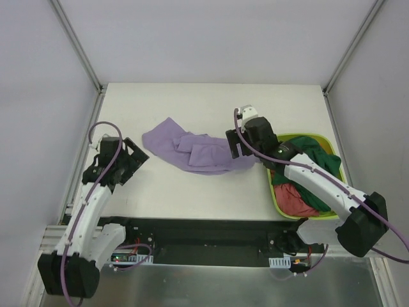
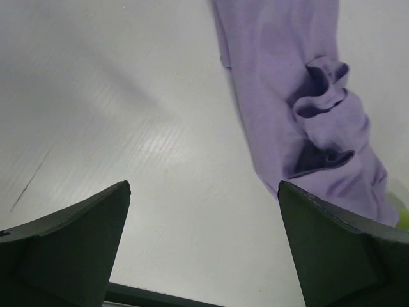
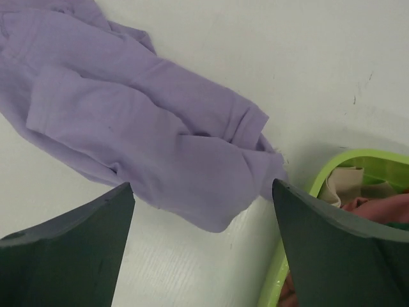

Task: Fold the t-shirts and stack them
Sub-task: Move the tshirt to the center of the board, then flatten out the tshirt

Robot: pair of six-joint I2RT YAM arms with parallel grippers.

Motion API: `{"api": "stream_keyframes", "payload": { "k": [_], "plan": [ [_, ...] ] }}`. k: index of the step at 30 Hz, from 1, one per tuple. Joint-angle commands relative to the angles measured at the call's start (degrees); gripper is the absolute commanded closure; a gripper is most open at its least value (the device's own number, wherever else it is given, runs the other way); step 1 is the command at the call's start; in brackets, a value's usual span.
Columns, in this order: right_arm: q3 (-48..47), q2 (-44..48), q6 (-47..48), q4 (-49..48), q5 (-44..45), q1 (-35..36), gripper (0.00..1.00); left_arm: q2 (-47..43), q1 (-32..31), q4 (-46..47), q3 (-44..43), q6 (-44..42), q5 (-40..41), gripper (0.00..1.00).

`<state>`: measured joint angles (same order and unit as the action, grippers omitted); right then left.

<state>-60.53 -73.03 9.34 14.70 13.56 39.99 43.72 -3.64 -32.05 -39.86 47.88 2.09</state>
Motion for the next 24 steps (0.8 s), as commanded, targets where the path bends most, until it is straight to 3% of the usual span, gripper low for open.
{"api": "stream_keyframes", "payload": {
  "k": [1,5,8,15,21,24],
  "plan": [
    [-1.8,5.0,4.1,1.6,3.1,0.3,0.08,10.8,0.4,1.1,-4.9,-1.4,-1.5,0.01],
    [-2.5,3.7,5.3,3.7,-2.6,1.2,0.08,22.0,0.4,3.4,-12.2,-5.2,-8.0,0.03],
    [-2.0,0.9,0.9,2.0,-5.3,3.0,0.08,28.9,0.3,6.1,-15.9,-6.3,-14.2,0.08],
    [-7.4,-14.1,-9.1,-4.1,-6.4,8.0,0.15,44.4,-0.8,10.6,-25.3,-10.2,-29.2,0.18],
    [-12.3,-20.9,-15.7,-4.2,1.5,9.4,0.15,53.4,-5.6,10.7,-31.0,-12.5,-30.3,0.32],
    [-12.2,-20.8,-15.1,-4.2,2.7,9.5,0.14,56.9,-6.2,10.7,-32.8,-12.5,-30.4,0.45]
  ]
}}
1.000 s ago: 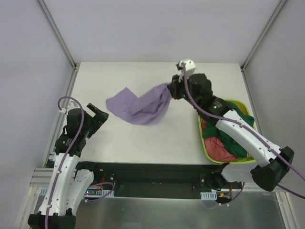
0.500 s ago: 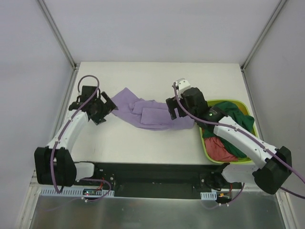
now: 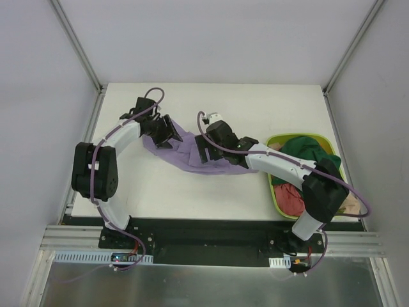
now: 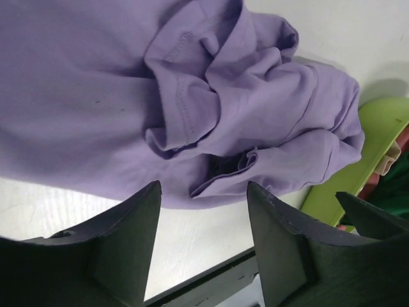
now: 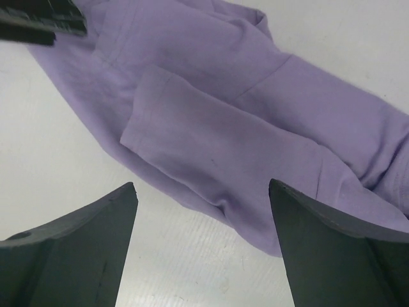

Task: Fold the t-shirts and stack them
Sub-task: Flatten out the tshirt

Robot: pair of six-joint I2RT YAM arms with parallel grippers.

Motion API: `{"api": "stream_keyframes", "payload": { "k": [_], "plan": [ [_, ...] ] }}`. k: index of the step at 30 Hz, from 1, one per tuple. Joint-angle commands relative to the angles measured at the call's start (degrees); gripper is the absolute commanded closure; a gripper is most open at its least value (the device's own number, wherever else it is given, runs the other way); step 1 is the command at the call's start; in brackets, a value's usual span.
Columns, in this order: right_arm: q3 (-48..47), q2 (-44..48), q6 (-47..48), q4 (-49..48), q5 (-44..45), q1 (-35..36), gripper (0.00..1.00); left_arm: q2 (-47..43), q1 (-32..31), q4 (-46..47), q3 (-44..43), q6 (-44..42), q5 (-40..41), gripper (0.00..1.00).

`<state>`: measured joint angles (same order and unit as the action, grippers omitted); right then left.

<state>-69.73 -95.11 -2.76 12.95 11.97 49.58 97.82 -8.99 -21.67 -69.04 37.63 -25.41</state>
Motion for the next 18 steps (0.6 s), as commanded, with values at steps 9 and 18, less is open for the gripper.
{"api": "stream_keyframes", "payload": {
  "k": [9,18],
  "plan": [
    [-1.4,2.2,2.3,-2.5,1.4,-0.2,0.14,10.5,-2.7,0.3,-7.4,-2.6,-6.1,1.0],
    [-10.4,-7.4,8.0,-2.5,-1.0,1.7,0.14,1.2,-2.8,1.8,0.0,-2.0,3.5,1.0]
  ]
}}
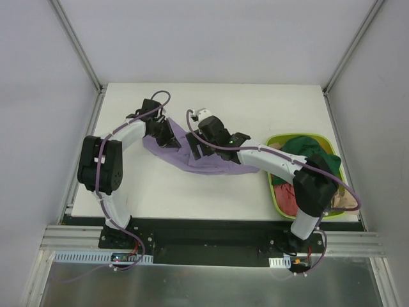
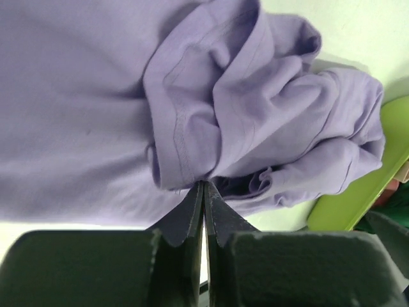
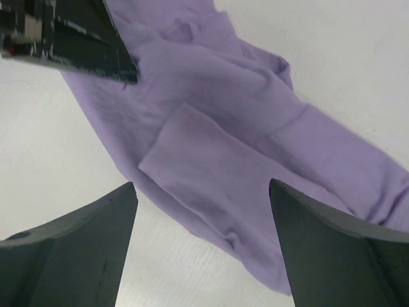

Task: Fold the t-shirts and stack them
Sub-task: Flatten out the tshirt

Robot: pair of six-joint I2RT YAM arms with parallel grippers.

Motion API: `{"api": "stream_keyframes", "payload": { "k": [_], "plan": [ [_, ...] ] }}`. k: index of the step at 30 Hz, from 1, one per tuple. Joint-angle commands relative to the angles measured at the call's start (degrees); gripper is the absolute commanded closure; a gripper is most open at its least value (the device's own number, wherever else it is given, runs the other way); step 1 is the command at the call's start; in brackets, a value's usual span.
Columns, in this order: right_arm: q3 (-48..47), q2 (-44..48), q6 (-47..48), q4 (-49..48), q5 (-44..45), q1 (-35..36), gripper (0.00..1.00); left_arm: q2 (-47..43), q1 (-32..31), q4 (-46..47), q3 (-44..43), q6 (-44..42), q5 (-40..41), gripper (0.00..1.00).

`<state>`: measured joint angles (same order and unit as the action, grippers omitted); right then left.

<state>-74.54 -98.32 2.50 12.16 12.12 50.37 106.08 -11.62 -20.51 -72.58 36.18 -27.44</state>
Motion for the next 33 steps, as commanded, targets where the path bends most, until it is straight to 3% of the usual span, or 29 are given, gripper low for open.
{"api": "stream_keyframes", "payload": {
  "k": [1,6,13,15,16,17,22,24,27,33],
  "plan": [
    [-6.7,-5.1,2.6,-1.2,-1.0,1.0,0.14,-8.5,-0.2,1.0,4.6,-0.6,6.6,1.0],
    [-9.1,-8.8,3.1,-1.1,-0.6,1.0,0.16,-13.7,-0.1,2.1,9.2,-0.1,10.3,1.0],
    [-11.4,-13.5,3.3,-1.0,0.5,1.0,0.21,-14.0,0.0,2.2,9.1,-0.8,12.1,1.0],
    [-12.2,-14.2,3.9,-0.6,1.2,1.1,0.28,-12.8,-0.1,2.3,8.1,-1.4,10.8,1.0],
    [-12.2,-14.3,3.7,-0.6,2.0,1.2,0.36,-12.1,0.0,2.3,7.5,-1.6,10.0,1.0],
    [-11.9,-14.3,3.3,-0.5,3.2,1.3,0.45,-11.3,0.0,2.2,6.8,-1.7,9.2,0.97],
    [-8.0,-11.6,1.7,1.2,9.8,1.3,0.87,-7.7,-0.2,2.3,3.7,-3.1,4.9,0.54],
    [-5.1,-8.9,1.1,0.9,10.1,1.4,0.99,-6.7,-0.4,2.2,2.9,-3.5,4.3,0.46],
    [0.9,-3.3,0.0,-3.8,8.5,1.3,0.99,-5.0,-1.6,2.3,1.9,-5.1,4.3,0.39],
    [3.2,-0.8,-0.9,-5.8,4.8,1.4,0.99,1.1,-4.3,2.1,-1.0,-7.5,2.0,0.39]
  ]
}}
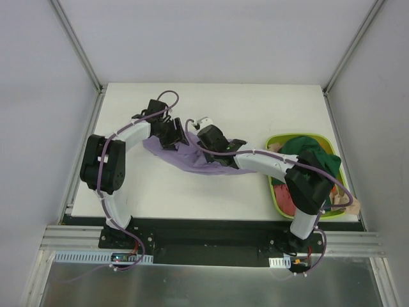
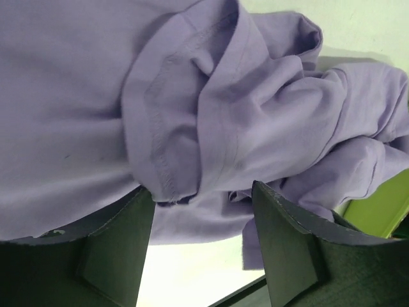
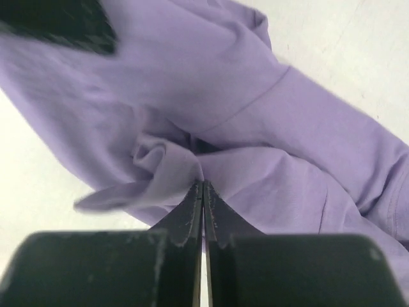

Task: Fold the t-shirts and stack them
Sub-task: Flatten out the tshirt

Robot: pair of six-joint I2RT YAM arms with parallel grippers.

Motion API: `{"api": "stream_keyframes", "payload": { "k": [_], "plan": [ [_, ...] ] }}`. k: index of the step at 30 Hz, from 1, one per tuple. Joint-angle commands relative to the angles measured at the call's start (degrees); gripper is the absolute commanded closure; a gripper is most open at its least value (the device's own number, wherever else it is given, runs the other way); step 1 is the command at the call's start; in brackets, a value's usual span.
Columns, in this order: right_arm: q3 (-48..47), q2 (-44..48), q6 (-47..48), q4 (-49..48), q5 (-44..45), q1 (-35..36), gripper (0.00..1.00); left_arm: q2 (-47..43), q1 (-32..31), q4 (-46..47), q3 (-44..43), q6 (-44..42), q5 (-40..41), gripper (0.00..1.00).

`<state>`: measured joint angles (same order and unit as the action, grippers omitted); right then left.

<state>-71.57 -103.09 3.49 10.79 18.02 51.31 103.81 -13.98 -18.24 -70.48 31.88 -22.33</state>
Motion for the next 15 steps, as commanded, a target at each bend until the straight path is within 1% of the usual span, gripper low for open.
{"api": "stream_keyframes", "payload": {
  "k": [1,2,3,5,6,7,11,15],
  "plan": [
    [0.6,4.2,-2.3,-4.5,0.0,0.5,0.99,4.3,-2.3,-0.1,-3.5,-3.5,-3.3,0.42],
    [1.1,4.5,-2.4,-4.5,0.5,0.4,0.99,4.9,-2.5,0.0,-4.0,-3.7,-3.5,0.46],
    [1.6,4.9,-2.5,-4.5,1.2,0.5,0.99,5.2,-2.6,-0.1,-4.1,-3.6,-3.4,0.55],
    [2.7,5.5,-2.8,-4.5,1.8,0.4,0.99,5.4,-2.6,0.0,-4.4,-3.3,-2.8,0.81],
    [3.4,6.0,-3.1,-4.4,2.5,0.3,0.99,5.1,-2.5,-0.1,-4.2,-3.1,-2.4,0.91],
    [4.2,6.5,-3.4,-4.1,3.0,0.4,0.99,4.6,-2.5,0.0,-4.1,-2.9,-1.8,0.99],
    [8.3,9.9,-5.1,-2.5,6.3,0.4,0.99,1.3,-2.5,-0.1,-2.5,-2.1,1.6,1.0],
    [15.7,16.4,-8.0,-0.1,7.6,0.3,0.99,-5.1,-2.2,0.0,1.5,-0.8,5.8,1.0]
  ]
}}
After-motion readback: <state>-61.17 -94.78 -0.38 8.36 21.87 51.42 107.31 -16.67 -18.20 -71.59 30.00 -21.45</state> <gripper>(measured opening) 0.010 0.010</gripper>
